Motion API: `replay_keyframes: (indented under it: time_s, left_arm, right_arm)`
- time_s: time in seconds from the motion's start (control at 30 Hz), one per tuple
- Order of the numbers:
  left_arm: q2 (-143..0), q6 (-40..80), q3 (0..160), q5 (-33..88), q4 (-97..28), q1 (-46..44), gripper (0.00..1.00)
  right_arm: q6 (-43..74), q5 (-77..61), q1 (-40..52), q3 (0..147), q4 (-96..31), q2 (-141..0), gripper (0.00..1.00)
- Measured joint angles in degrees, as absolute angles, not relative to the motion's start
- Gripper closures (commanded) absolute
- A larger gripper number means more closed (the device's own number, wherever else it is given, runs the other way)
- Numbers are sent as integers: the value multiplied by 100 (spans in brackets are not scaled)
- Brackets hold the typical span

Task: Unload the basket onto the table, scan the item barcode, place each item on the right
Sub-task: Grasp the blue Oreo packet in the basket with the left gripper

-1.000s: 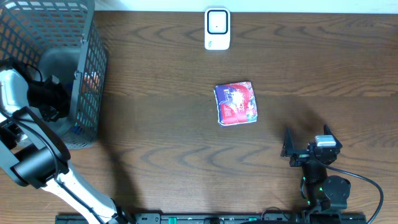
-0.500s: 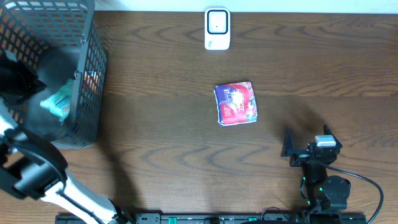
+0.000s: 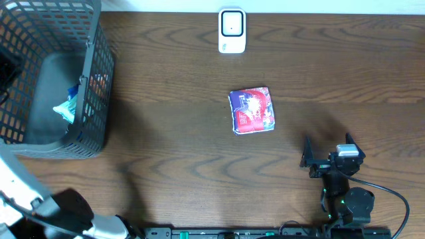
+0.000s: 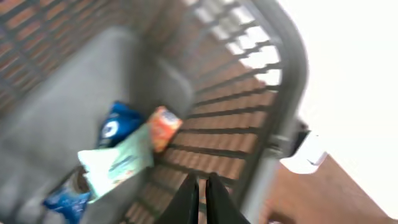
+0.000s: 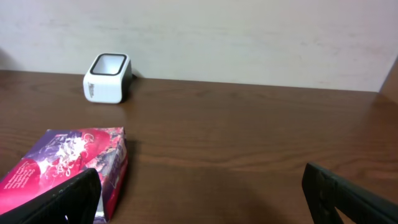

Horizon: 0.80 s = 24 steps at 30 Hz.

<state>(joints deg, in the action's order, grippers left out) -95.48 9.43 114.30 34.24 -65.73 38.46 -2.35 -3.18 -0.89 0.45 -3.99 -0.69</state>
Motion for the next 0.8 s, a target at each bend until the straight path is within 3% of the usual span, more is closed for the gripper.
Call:
replay_keyframes:
  time_s: [0.07, 0.1, 0.3, 0.43, 0.8]
  left_arm:
    - [-9376, 950, 11432, 3520, -6552, 3830, 92]
    - [-9308, 956, 11432, 3496, -6554, 3815, 87]
    - [-9273, 1028, 11419, 2362, -6816, 3745, 18]
    - [-9513, 1041, 11078, 1911, -6864, 3745, 7]
    - [-11299, 1048, 10457, 1632, -6724, 3732, 5]
  right_arm:
    - [-237, -318, -89, 45, -399, -69, 1]
    - [-237, -318, -89, 45, -399, -69, 1]
    - [-237, -318, -89, 45, -399, -69, 1]
    - [-235, -318, -89, 45, -399, -69, 1]
    - [-237, -318, -89, 45, -401, -69, 1]
